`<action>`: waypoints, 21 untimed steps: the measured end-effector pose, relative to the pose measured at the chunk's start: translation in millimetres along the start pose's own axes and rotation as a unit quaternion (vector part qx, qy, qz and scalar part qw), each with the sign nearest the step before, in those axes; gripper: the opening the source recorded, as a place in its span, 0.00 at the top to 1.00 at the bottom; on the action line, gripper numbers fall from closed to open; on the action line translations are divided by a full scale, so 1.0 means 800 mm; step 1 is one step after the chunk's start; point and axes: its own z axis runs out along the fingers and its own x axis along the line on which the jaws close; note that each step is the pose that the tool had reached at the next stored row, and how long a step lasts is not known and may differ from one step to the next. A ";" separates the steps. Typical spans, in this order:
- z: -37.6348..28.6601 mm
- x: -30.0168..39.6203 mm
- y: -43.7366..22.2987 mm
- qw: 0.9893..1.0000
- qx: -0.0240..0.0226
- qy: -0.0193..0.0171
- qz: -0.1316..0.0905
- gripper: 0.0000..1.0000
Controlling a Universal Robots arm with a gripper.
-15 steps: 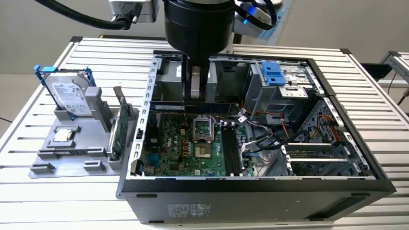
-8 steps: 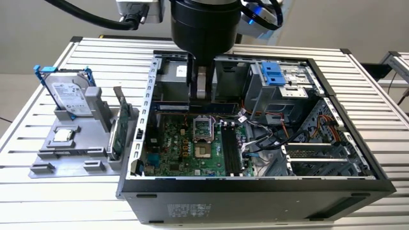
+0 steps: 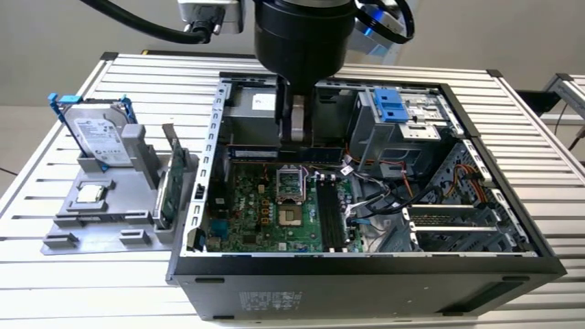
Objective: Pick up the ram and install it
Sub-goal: 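Pick up the ram and move it above insertion slot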
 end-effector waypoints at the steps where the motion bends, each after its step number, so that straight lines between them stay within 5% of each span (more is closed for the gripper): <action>1: 0.0000 0.0000 -0.0012 1.000 0.000 0.000 0.000 1.00; 21: -0.0008 -0.0007 -0.0292 1.000 0.000 0.000 0.001 1.00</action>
